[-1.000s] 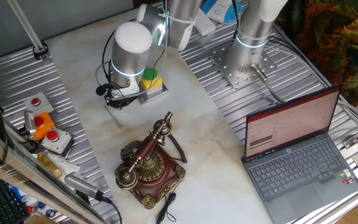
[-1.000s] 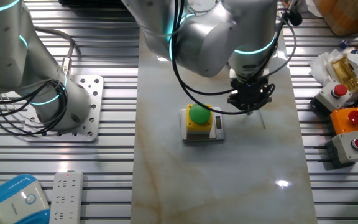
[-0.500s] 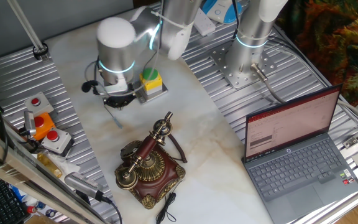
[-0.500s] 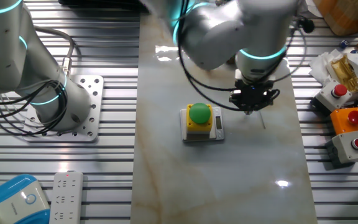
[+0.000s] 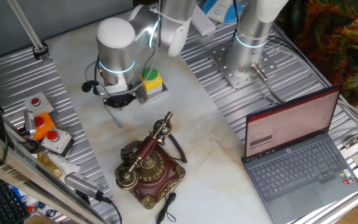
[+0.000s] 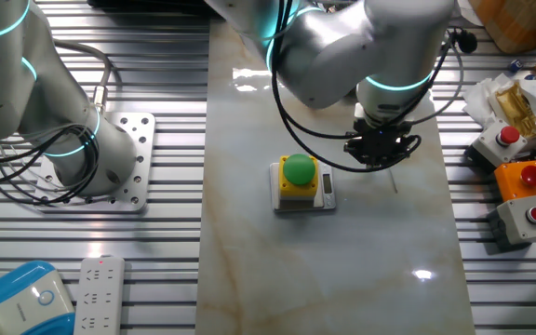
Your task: Dial a number on an old rotary phone
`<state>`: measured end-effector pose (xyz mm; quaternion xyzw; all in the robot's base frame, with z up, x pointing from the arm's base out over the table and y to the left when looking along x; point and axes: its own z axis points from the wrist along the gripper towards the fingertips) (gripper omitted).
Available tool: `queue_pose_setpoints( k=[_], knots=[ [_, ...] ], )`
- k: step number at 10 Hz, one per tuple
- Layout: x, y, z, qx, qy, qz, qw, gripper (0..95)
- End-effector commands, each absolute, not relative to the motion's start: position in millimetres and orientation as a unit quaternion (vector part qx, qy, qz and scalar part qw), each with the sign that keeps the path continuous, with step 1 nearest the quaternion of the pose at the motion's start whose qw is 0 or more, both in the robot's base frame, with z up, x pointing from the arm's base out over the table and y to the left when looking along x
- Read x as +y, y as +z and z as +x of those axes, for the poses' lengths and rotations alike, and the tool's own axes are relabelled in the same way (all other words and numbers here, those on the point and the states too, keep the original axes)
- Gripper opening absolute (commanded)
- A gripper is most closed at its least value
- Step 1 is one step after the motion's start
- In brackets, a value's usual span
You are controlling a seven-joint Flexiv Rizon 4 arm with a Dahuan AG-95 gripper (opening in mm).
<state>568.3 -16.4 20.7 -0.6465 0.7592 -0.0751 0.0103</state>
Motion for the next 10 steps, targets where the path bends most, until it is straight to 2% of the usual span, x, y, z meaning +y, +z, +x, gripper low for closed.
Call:
queue_pose_setpoints(
  k=[1,10],
  knots=[
    [-17.8,20.0,569.3,0.748,-0.088,-0.658,0.006,0.0],
    [-17.8,20.0,569.3,0.737,-0.098,-0.669,0.0,0.0]
  ],
)
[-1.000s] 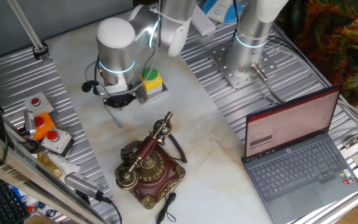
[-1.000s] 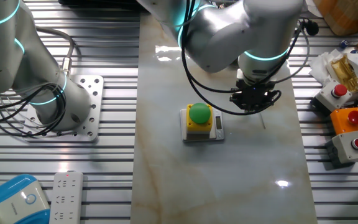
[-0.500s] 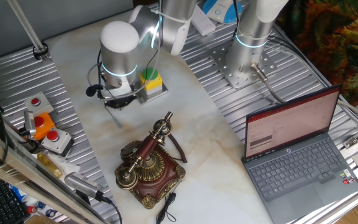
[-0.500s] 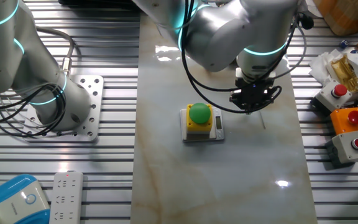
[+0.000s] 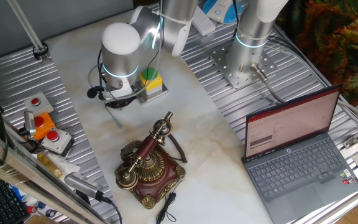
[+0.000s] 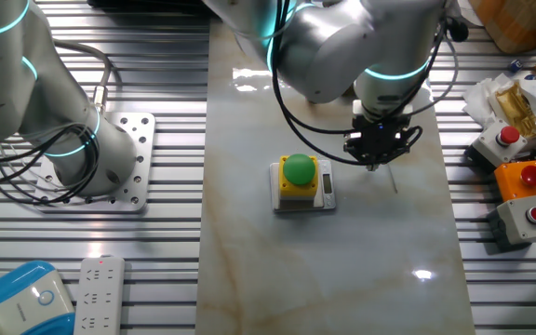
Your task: Dial a number on an old rotary phone
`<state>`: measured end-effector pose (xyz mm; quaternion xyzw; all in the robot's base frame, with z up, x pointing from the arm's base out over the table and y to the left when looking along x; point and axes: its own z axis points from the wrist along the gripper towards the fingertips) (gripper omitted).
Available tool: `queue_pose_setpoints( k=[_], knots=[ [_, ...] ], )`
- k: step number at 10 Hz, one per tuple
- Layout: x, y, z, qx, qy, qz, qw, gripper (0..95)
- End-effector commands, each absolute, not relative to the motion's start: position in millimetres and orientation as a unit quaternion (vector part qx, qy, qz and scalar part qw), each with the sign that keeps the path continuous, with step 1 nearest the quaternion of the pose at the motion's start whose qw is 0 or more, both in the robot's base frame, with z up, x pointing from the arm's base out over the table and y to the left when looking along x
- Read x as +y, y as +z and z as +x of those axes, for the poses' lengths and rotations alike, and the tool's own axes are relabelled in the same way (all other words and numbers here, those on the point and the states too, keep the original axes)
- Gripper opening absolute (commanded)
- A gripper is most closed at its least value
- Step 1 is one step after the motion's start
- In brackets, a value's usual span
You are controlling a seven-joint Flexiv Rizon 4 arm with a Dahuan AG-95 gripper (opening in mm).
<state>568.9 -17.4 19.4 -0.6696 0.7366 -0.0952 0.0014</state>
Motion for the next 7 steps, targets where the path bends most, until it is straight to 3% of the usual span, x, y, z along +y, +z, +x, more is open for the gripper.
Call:
queue_pose_setpoints(
  k=[1,3,4,6,7],
  knots=[
    [-17.8,20.0,569.3,0.736,-0.099,-0.669,0.0,0.0],
    [-17.8,20.0,569.3,0.73,-0.107,-0.675,-0.006,0.0],
    [-17.8,20.0,569.3,0.724,-0.116,-0.68,-0.012,19.0],
    [-17.8,20.0,569.3,0.723,-0.123,-0.68,-0.02,19.0],
    [-17.8,20.0,569.3,0.733,-0.119,-0.67,-0.014,38.0]
  ],
)
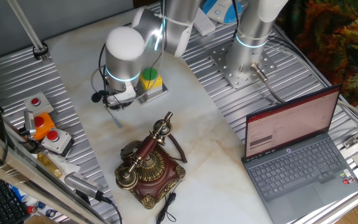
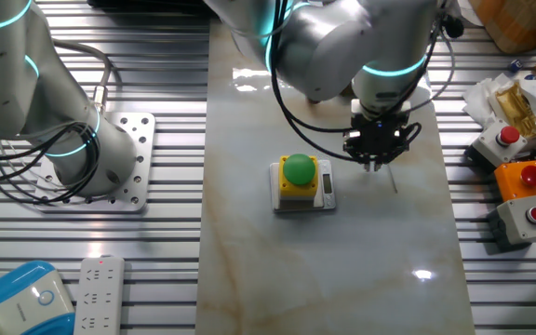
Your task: Dial a number on an old rotary phone
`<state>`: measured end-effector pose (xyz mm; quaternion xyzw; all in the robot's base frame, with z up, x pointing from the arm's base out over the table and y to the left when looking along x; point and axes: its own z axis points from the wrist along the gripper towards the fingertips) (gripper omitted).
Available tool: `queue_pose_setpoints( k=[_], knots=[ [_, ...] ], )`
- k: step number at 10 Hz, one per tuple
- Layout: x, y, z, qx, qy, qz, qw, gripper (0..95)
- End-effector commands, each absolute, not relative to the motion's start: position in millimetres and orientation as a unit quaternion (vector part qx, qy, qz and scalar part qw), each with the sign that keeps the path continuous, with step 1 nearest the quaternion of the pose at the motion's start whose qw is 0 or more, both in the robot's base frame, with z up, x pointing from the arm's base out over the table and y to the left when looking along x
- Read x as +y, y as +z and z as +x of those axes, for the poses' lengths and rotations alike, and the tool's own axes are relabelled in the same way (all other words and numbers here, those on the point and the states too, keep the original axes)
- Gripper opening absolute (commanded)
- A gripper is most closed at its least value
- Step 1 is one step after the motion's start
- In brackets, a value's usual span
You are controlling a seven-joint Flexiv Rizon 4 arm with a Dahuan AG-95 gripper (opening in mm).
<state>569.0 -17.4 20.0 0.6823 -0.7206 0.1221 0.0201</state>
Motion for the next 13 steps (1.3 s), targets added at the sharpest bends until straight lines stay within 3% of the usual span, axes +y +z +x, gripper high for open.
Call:
queue_pose_setpoints(
  k=[1,7,13],
  knots=[
    [-17.8,20.0,569.3,-0.738,0.115,0.665,0.008,38.0],
    [-17.8,20.0,569.3,-0.747,0.094,0.657,-0.027,38.0],
    [-17.8,20.0,569.3,-0.74,0.088,0.666,-0.039,38.0]
  ],
)
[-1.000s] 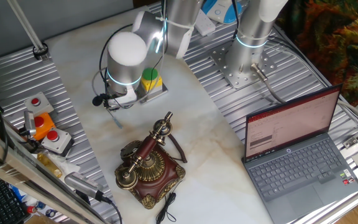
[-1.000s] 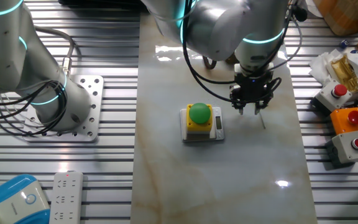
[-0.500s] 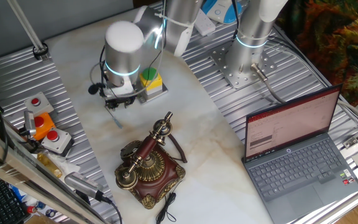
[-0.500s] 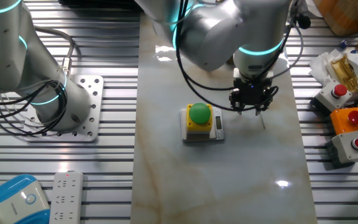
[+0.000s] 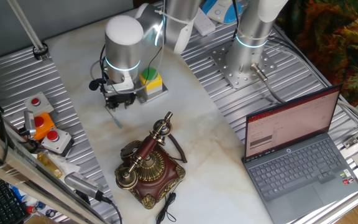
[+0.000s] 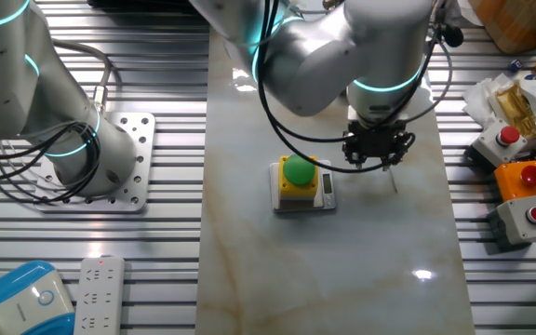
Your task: Dial a number on an old rotary phone
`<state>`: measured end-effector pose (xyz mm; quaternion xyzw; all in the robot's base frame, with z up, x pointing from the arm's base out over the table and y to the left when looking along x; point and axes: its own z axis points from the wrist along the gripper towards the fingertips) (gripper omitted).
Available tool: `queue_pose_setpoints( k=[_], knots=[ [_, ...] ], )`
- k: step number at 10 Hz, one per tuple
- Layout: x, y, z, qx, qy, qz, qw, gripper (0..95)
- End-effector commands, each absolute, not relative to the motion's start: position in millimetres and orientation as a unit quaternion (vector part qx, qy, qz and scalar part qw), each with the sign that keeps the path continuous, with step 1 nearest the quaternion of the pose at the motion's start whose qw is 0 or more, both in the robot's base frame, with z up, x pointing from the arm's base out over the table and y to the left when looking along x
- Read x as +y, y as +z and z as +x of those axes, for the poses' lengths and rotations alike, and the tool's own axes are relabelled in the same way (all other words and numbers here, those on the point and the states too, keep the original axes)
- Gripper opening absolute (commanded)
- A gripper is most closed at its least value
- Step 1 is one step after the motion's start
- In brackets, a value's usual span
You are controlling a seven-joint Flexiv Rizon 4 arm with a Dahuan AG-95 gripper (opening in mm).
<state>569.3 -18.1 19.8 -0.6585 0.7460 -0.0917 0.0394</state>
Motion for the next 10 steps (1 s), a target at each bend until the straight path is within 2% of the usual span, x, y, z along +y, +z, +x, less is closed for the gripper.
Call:
queue_pose_setpoints(
  k=[1,6,10],
  knots=[
    [-17.8,20.0,569.3,0.735,-0.079,-0.672,0.04,19.0],
    [-17.8,20.0,569.3,0.752,-0.053,-0.657,0.025,19.0],
    [-17.8,20.0,569.3,0.758,-0.048,-0.65,0.027,19.0]
  ],
)
